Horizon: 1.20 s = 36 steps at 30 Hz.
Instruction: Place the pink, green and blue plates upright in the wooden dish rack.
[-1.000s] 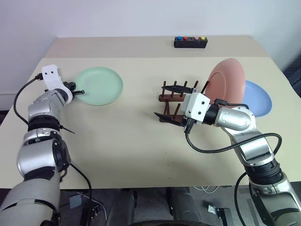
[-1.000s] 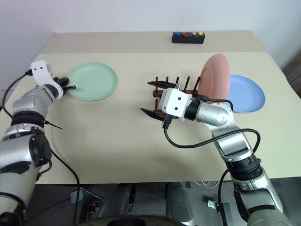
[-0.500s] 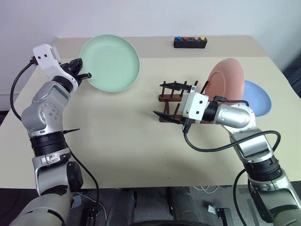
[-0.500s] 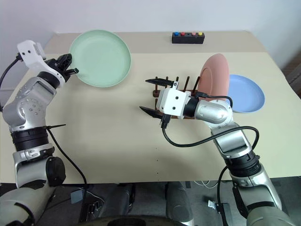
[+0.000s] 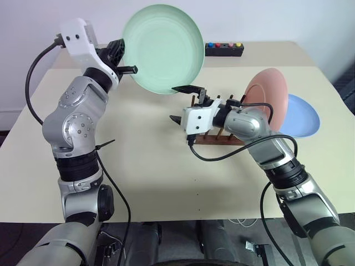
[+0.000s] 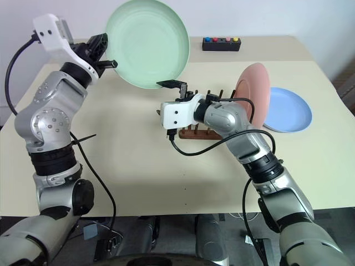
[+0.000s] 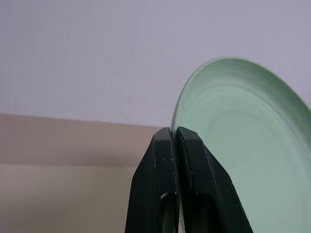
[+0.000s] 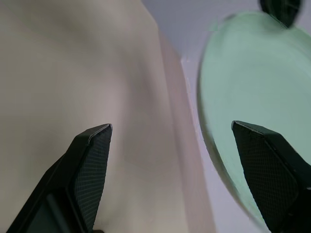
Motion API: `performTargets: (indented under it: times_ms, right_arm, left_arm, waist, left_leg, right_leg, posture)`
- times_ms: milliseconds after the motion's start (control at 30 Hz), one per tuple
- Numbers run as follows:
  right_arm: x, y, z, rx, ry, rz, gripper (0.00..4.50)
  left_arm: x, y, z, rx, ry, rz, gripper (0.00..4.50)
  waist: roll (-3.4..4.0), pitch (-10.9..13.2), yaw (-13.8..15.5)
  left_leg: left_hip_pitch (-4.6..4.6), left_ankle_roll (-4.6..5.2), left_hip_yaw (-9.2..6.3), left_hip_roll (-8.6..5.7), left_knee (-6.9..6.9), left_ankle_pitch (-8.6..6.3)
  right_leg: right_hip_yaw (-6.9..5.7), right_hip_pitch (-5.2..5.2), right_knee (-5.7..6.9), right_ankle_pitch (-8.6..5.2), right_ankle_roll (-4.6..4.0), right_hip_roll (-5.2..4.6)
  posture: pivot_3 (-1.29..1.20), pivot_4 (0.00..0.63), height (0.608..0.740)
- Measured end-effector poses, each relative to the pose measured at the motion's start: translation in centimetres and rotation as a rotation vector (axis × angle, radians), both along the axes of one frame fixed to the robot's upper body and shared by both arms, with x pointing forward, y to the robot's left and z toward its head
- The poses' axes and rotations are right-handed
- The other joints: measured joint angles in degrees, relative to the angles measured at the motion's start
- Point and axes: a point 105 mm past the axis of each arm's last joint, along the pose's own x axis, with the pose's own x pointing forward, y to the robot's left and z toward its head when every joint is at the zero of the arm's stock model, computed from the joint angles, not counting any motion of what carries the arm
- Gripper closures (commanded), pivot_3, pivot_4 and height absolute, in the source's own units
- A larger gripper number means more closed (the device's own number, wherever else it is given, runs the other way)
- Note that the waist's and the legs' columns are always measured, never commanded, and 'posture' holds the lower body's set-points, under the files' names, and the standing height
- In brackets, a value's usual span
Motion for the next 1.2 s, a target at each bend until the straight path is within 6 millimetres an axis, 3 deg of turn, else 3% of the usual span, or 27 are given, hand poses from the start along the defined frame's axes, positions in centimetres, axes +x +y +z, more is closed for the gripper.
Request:
performTargets:
  times_ms: [200,300,467,500,667,767,867,1000,1200]
  right_arm:
    - [0.6,0.3,0.4,-0.029,-0.086,-0.017,0.47]
    - [1.4,0.0,0.3,-0.051,-0.113,-0.055,1.3]
    - [2.1,-0.5,0.0,-0.074,-0.136,-0.094,3.69]
    - [2.1,-0.5,0.0,-0.075,-0.141,-0.093,4.33]
    - [2.0,-0.5,0.1,-0.091,-0.166,-0.086,4.43]
    - [2.0,-0.5,0.1,-0.099,-0.174,-0.083,4.5]
    - [1.9,-0.5,0.0,-0.112,-0.186,-0.077,4.5]
    - [1.8,-0.7,0.1,-0.118,-0.2,-0.07,4.5]
    - [1.2,-1.0,1.7,-0.013,-0.193,-0.044,4.5]
  left_arm:
    - [-0.1,-0.4,-0.1,-0.007,0.014,-0.001,4.42]
    - [-0.5,-0.8,0.2,-0.002,0.002,-0.017,4.5]
    - [-0.5,-1.5,-0.1,0.01,0.017,-0.038,4.5]
    - [-0.5,-1.6,-0.2,0.012,0.019,-0.041,4.5]
    - [-0.5,-1.7,-0.2,0.012,0.023,-0.038,4.5]
    - [-0.6,-1.8,-0.1,-0.023,0.013,-0.065,3.53]
    - [-1.0,-1.7,0.6,-0.091,-0.029,-0.106,2.03]
    - [-1.5,-0.1,1.8,-0.187,-0.107,-0.096,0.03]
    - [-1.8,5.4,3.4,-0.202,-0.195,0.071,0.03]
  waist:
    - [0.0,0.0,0.08]
    - [0.0,0.0,0.09]
    - [0.0,0.0,0.09]
    - [0.0,0.0,0.09]
    - [0.0,0.0,0.02]
    - [0.0,0.0,0.08]
    - [0.0,0.0,0.08]
    - [0.0,0.0,0.01]
    - [0.0,0.0,0.04]
  left_leg:
    - [0.0,-0.01,0.0,0.0,0.02,0.01]
    - [0.0,-0.01,0.0,0.0,0.01,0.01]
    - [0.0,-0.02,0.0,0.0,0.01,0.01]
    - [0.0,-0.02,0.0,0.0,0.01,0.01]
    - [0.0,-0.02,0.0,0.0,0.0,0.01]
    - [0.0,-0.02,0.0,0.0,0.0,0.01]
    - [0.0,-0.02,0.0,0.0,0.0,0.01]
    - [0.0,-0.03,0.0,0.0,0.0,0.02]
    - [-0.01,-0.03,0.0,0.0,0.0,0.02]
  right_leg:
    - [0.0,0.01,0.0,0.0,0.0,0.0]
    - [0.0,0.01,0.0,0.0,0.0,0.0]
    - [0.0,0.01,0.0,0.0,0.0,0.0]
    - [0.0,0.01,0.0,0.0,0.0,0.01]
    - [0.0,0.01,-0.01,0.0,0.0,0.01]
    - [0.0,0.01,-0.01,0.0,0.0,0.0]
    - [0.0,0.01,-0.01,0.0,0.0,0.0]
    - [0.0,0.01,-0.01,0.0,-0.01,0.01]
    - [0.0,0.01,-0.02,0.0,-0.01,0.01]
  posture:
    - [0.0,0.15,0.74]
    - [0.0,0.15,0.74]
    - [0.0,0.15,0.74]
    - [0.0,0.15,0.74]
    - [0.0,0.15,0.74]
    - [0.0,0.15,0.74]
    - [0.0,0.15,0.74]
    - [0.0,0.15,0.74]
    - [0.0,0.15,0.74]
